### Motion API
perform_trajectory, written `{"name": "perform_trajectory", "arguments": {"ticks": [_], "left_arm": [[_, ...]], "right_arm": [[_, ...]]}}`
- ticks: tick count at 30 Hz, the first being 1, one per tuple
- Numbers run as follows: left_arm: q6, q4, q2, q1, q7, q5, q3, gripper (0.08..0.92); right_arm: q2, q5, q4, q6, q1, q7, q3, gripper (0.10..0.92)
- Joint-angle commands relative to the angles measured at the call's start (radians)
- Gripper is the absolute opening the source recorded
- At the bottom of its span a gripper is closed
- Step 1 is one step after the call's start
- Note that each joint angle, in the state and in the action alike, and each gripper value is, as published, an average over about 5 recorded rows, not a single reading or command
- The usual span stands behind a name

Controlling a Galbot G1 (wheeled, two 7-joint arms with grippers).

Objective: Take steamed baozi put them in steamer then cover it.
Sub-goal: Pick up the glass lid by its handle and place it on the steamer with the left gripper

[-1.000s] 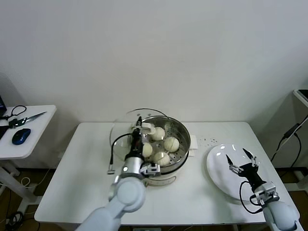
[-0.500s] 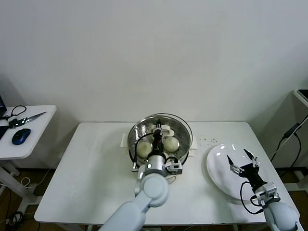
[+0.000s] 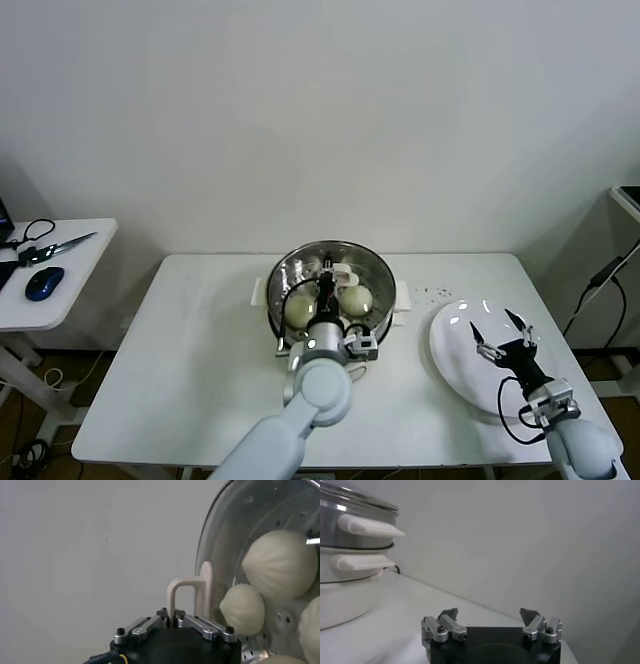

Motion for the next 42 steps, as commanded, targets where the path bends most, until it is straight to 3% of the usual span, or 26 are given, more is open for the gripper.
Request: {"name": "perform_trajectory", "arguments": {"ticks": [1, 32, 35, 42], "left_arm": [[0.049, 0.021, -0.002, -0.003, 0.011, 0.011, -0.004, 0.151], [0.049, 0.008, 0.039, -0.023, 0.040, 0.005, 0.026, 0.152], [0.049, -0.012, 0.049, -0.016, 0.039, -0.001, 0.030, 0.190], [0.049, -0.087, 0.073, 0.010, 0.036, -0.005, 0.029, 0.389]], "right_arm": [[0.002, -0.001, 0.001, 0.002, 0.001, -0.001, 0.000, 0.823], [0.015, -0.015, -0.001, 0.007, -0.001, -0.006, 0.007, 0.823], [0.014, -0.017, -0.001, 0.003, -0.001, -0.006, 0.008, 0.823], [0.016, -0.023, 0.010, -0.029, 0.000, 0.006, 0.009, 0.823]]}}
